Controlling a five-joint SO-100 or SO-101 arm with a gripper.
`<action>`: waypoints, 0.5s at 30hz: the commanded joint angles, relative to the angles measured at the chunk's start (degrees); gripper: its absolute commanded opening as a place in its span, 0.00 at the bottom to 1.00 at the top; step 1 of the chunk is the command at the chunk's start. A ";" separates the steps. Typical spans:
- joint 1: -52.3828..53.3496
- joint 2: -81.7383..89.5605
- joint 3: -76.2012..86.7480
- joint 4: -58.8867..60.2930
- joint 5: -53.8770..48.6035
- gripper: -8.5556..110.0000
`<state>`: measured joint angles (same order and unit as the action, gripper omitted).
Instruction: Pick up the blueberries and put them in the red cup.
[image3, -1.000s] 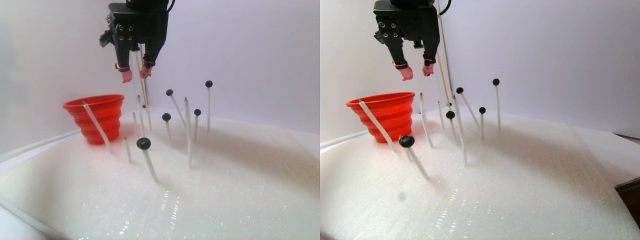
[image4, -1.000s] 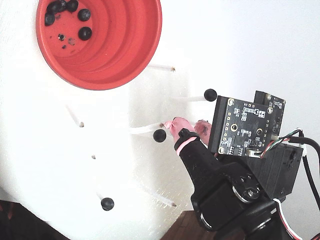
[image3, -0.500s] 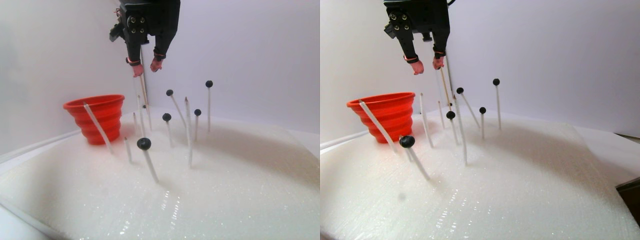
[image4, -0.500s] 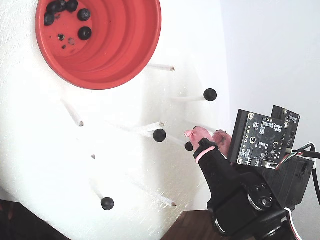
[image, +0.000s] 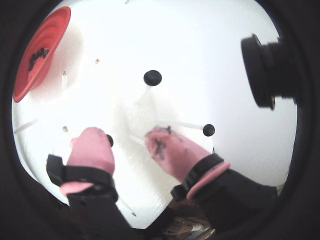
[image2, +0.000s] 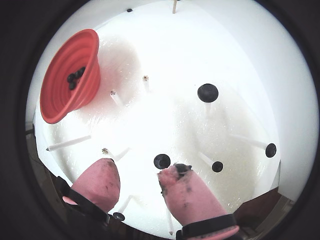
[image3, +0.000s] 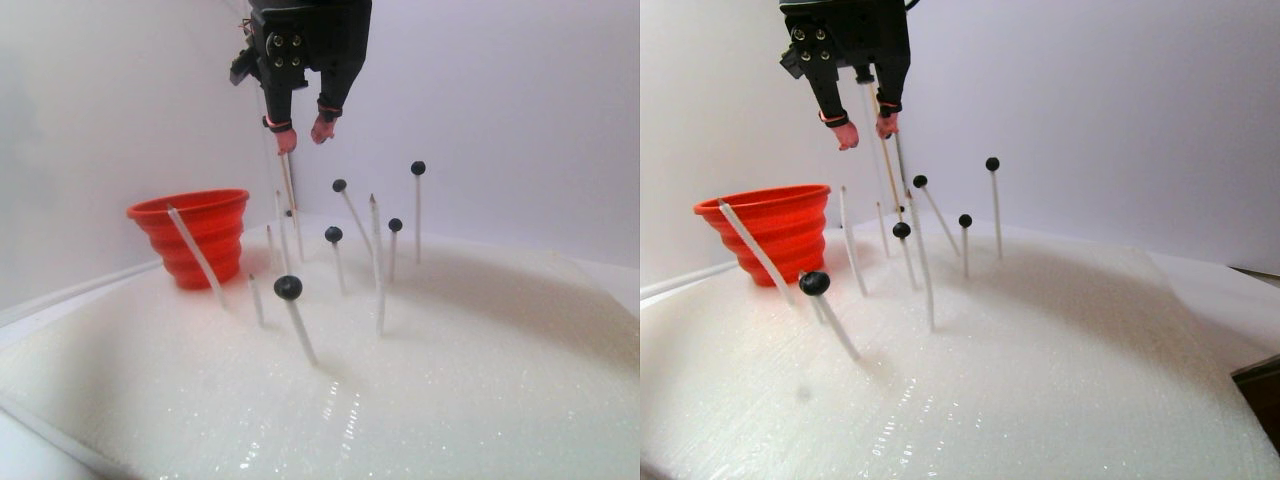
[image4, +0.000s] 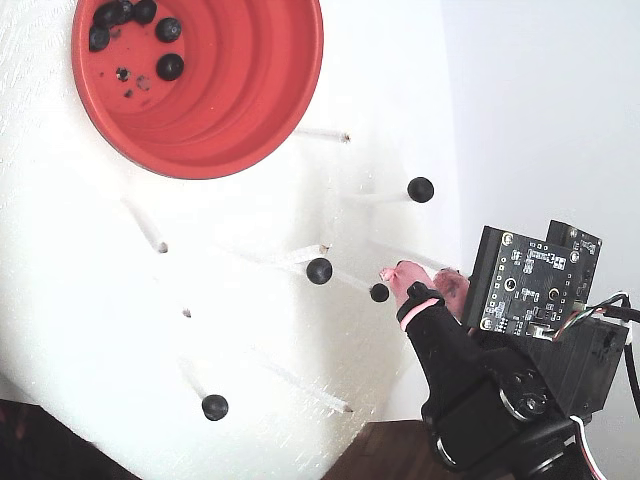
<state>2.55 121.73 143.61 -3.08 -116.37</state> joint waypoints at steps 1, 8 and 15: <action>0.97 1.23 -3.87 -1.49 -0.35 0.20; 2.46 -2.99 -5.45 -4.04 -0.79 0.21; 3.69 -7.65 -7.56 -7.38 -0.97 0.21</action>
<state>5.98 113.91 141.15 -8.35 -116.37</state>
